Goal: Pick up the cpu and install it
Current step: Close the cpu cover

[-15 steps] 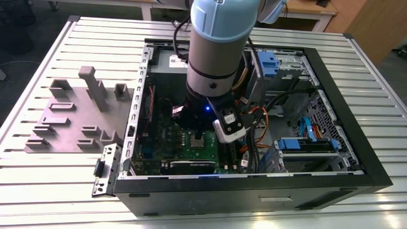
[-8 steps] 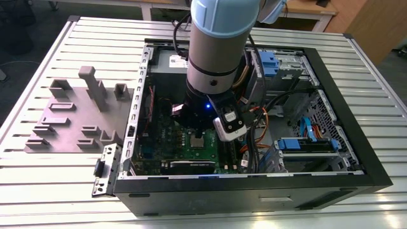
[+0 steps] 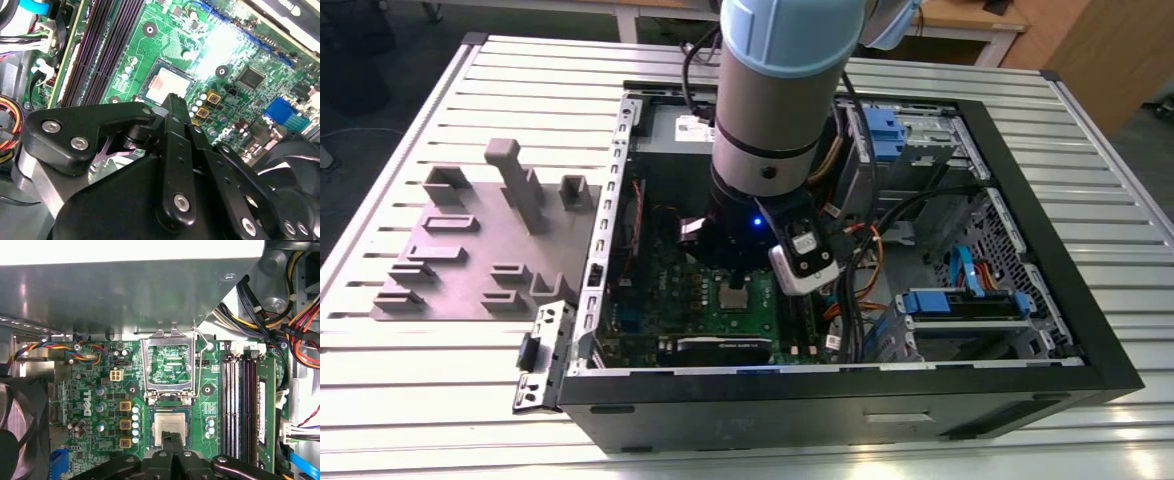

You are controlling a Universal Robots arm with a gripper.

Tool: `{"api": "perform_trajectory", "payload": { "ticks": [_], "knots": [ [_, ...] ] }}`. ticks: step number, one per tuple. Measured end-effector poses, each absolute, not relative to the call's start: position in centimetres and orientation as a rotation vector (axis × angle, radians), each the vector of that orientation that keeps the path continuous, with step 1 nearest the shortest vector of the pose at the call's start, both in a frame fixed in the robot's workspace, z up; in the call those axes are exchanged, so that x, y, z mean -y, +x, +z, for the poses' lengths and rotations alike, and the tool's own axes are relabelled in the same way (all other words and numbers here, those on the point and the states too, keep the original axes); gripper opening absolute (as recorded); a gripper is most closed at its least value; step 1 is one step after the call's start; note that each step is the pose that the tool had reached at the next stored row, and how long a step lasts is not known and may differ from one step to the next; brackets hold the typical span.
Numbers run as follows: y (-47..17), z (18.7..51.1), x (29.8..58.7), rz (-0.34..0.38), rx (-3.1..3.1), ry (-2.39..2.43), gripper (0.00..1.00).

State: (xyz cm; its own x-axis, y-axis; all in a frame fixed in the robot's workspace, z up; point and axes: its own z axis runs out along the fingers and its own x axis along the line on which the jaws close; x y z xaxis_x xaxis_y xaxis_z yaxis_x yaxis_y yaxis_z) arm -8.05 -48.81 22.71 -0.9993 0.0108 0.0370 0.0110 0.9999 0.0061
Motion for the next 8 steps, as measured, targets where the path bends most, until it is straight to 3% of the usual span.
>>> {"api": "perform_trajectory", "payload": {
  "ticks": [8],
  "knots": [
    [-8.05,23.07,48.79,-0.007,3.128,0.093,0.11]
  ]
}}
